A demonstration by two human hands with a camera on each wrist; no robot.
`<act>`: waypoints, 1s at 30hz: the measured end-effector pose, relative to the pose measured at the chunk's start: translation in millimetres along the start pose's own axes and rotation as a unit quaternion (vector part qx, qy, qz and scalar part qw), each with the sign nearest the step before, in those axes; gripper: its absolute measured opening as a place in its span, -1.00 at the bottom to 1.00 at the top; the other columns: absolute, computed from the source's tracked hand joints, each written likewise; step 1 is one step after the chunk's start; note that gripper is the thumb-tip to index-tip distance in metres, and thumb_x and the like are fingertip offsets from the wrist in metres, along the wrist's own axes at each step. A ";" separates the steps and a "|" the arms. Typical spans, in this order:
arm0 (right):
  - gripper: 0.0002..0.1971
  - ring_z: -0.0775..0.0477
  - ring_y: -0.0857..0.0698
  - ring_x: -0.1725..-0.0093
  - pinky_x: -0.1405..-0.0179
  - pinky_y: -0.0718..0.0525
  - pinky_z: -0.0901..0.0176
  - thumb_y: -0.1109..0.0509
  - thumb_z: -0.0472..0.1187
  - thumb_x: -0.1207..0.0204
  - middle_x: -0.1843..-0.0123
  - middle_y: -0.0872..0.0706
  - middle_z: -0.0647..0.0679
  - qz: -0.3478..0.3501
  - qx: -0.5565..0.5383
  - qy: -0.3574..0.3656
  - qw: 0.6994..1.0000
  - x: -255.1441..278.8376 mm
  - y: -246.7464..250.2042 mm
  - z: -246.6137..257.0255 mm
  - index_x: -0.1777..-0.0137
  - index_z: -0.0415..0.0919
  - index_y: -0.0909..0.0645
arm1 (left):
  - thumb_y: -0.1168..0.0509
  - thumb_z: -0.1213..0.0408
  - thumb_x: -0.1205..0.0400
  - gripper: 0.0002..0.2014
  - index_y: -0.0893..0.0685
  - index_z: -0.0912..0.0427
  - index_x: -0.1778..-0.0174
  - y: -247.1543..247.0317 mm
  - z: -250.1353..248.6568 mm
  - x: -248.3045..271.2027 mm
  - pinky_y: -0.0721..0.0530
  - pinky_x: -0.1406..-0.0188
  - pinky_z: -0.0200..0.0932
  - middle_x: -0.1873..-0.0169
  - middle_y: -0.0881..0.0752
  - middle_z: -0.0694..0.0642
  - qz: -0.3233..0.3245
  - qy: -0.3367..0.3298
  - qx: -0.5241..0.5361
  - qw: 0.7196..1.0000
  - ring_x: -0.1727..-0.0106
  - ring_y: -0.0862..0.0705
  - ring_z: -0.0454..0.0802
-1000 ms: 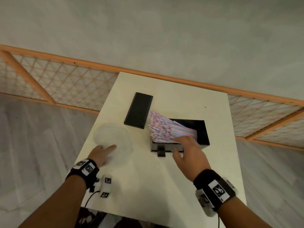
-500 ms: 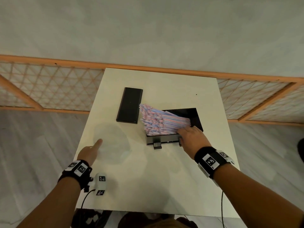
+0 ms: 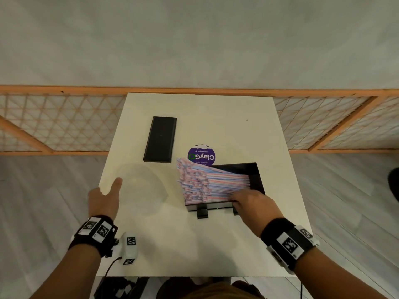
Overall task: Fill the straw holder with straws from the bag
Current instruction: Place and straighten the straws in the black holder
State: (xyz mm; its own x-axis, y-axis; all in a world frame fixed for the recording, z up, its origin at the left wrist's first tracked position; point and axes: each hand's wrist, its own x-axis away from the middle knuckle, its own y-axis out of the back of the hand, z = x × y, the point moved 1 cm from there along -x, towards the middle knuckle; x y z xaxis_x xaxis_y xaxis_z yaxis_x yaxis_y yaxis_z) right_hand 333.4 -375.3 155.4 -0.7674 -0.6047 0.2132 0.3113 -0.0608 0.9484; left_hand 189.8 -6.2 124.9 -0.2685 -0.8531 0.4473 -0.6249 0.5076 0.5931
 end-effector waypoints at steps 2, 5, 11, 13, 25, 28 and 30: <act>-0.87 -0.02 -0.74 0.02 0.12 -0.68 0.13 -0.37 -0.08 -0.62 0.03 -0.79 0.11 -0.012 -0.054 -0.012 0.998 10.2 13.4 -0.7 -0.03 0.04 -0.76 | -0.44 -0.11 -0.62 -0.22 -0.39 0.31 -0.63 4.1 -14.5 26.0 -0.50 -0.44 0.09 -0.57 -0.47 0.21 -0.041 -0.082 0.010 0.996 -0.51 -0.52 0.25; -0.86 -0.06 -0.76 0.03 0.14 -0.62 0.18 -0.38 -0.09 -0.65 -0.01 -0.78 0.05 -0.042 -0.104 -0.021 0.993 17.1 36.1 -6.8 -0.08 -0.02 -0.76 | -0.45 0.10 -0.67 -0.49 -0.52 0.09 -0.52 3.6 -39.4 73.2 -0.56 -0.18 -0.21 -0.44 -0.56 0.02 -0.014 -0.239 0.014 0.971 -0.33 -0.63 -0.02; -0.77 -0.04 -0.75 -0.03 -0.10 -0.74 0.02 -0.32 -0.08 -0.69 -0.14 -0.78 0.02 -0.024 -0.134 -0.011 0.991 -9.0 58.9 -18.1 -0.26 -0.01 -0.71 | -0.39 0.17 -0.70 -0.95 -0.74 -0.08 -0.01 -49.5 -61.1 158.8 -0.64 0.10 -0.26 0.07 -0.73 -0.19 0.249 -0.482 -0.139 0.828 0.07 -0.70 -0.19; -0.76 -0.03 -0.73 -0.07 -0.17 -0.71 0.05 -0.31 -0.09 -0.69 -0.17 -0.77 0.01 0.024 -0.126 -0.005 0.992 -22.0 59.4 -18.6 -0.27 -0.03 -0.70 | -0.31 0.11 -0.72 -0.88 -0.75 -0.07 -0.08 -72.5 -57.9 174.7 -0.62 0.01 -0.18 0.03 -0.69 -0.16 0.268 -0.548 -0.202 0.766 0.02 -0.63 -0.19; -0.74 -0.19 -0.73 -0.16 -0.14 -0.70 0.03 -0.36 -0.10 -0.55 -0.16 -0.76 -0.11 0.192 0.031 0.018 0.981 -63.3 39.5 -19.3 -0.20 -0.12 -0.62 | -0.34 0.13 -0.73 -0.80 -0.86 0.00 -0.13 -114.8 -54.0 145.8 -0.68 -0.03 -0.05 0.05 -0.66 0.08 0.172 -0.574 -0.281 0.749 -0.04 -0.64 0.06; -0.78 -0.14 -0.68 -0.04 0.01 -0.62 0.10 -0.41 -0.09 -0.53 -0.12 -0.72 -0.10 0.206 0.041 0.022 0.977 -66.7 38.1 -18.9 -0.12 -0.11 -0.55 | -0.34 0.06 -0.72 -0.79 -0.85 0.04 -0.04 -117.9 -52.8 143.3 -0.68 -0.05 -0.04 0.07 -0.64 0.06 0.161 -0.582 -0.279 0.747 -0.02 -0.64 0.05; -0.80 -0.09 -0.59 0.04 0.07 -0.52 0.14 -0.41 -0.09 -0.54 -0.11 -0.70 -0.09 0.195 0.040 0.033 0.980 -67.0 41.2 -18.7 -0.09 -0.10 -0.52 | -0.29 0.00 -0.74 -0.73 -0.80 0.08 0.01 -119.6 -54.0 147.7 -0.66 0.00 -0.05 0.10 -0.61 0.03 0.153 -0.591 -0.276 0.742 0.03 -0.61 0.02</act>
State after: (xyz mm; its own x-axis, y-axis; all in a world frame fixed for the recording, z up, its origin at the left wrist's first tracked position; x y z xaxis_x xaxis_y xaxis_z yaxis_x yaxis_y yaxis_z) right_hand 408.1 -352.1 175.8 -0.5604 -0.6202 0.5490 0.5267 0.2446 0.8141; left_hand 264.5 -186.4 156.2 -0.9955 -0.0307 -0.0892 -0.0940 0.3935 0.9145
